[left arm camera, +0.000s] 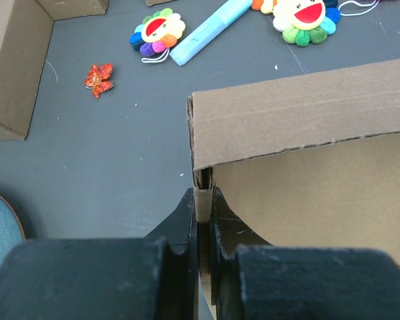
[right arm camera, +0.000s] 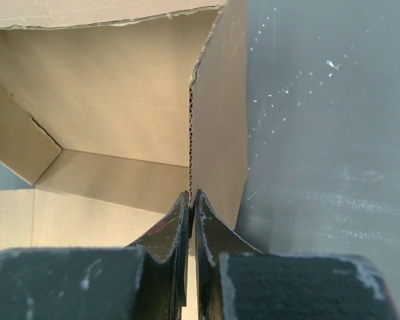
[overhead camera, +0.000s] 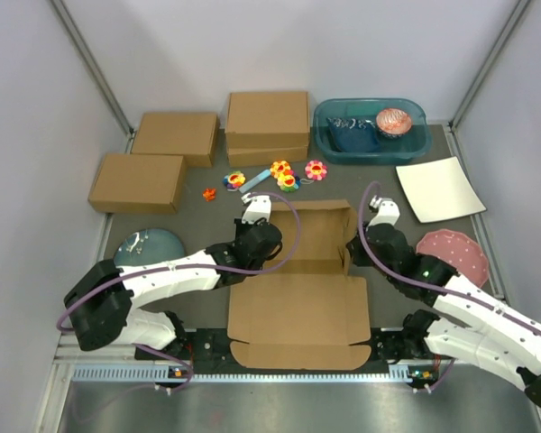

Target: Fold the paper box

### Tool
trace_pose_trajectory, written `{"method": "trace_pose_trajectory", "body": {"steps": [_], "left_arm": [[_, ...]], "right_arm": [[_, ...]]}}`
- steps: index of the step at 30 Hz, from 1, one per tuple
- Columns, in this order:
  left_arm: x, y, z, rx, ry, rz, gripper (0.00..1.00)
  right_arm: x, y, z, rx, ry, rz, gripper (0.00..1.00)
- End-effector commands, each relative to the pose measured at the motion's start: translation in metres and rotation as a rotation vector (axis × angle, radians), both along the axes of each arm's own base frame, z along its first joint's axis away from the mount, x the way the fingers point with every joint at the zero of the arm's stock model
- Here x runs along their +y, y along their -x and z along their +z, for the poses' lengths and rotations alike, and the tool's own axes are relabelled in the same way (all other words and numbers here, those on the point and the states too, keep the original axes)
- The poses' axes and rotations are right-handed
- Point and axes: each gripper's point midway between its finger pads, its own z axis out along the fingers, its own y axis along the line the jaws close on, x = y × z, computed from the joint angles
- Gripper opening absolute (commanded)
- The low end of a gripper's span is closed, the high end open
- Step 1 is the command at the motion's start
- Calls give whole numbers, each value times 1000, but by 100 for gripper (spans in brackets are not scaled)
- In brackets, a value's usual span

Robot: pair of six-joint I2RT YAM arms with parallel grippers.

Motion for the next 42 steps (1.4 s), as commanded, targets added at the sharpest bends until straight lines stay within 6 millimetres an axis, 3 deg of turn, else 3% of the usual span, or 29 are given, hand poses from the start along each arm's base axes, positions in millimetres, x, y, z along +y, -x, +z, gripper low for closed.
{"method": "trace_pose_trajectory", "body": {"steps": [1, 5, 7, 8, 11, 14, 17, 22, 25, 28, 30, 31, 33, 37, 42], "left_arm": [[15, 15, -36, 104, -160, -33, 0], [15, 14, -34, 96, -152, -29, 0], [16, 14, -33, 93, -150, -28, 0], [16, 15, -33, 92, -147, -27, 0], [18, 15, -33, 91, -146, -25, 0], [19, 16, -32, 85, -143, -22, 0], [21, 16, -30, 81, -148, -20, 0], [23, 17, -30, 75, -144, -20, 0], [22, 17, -30, 76, -143, -23, 0], [22, 16, -29, 74, -140, -23, 0], [22, 17, -30, 77, -145, -24, 0], [23, 17, -29, 75, -143, -22, 0], [22, 17, -29, 73, -141, -22, 0], [22, 17, -29, 74, -140, -23, 0], [21, 17, -29, 76, -140, -28, 0]], "right_arm": [[30, 3, 5, -9, -27, 86, 0], [41, 6, -6, 9, 24, 138, 2], [42, 7, -8, 10, 35, 142, 16], [40, 6, -6, -1, 36, 130, 31], [31, 4, 2, -27, 39, 93, 54], [18, 2, 19, -76, 42, 60, 66], [6, 0, 41, -133, 48, 29, 71], [-32, -5, 87, -281, 7, -115, 73], [-61, -9, 95, -318, -16, -235, 72], [-91, -16, 79, -271, -22, -379, 66], [-93, -18, 59, -205, -41, -390, 60], [-105, -22, 52, -182, -68, -459, 58], [-102, -23, 30, -112, -98, -453, 54], [-84, -31, 8, -64, -163, -384, 54], [-47, -40, 7, -73, -247, -212, 61]]}}
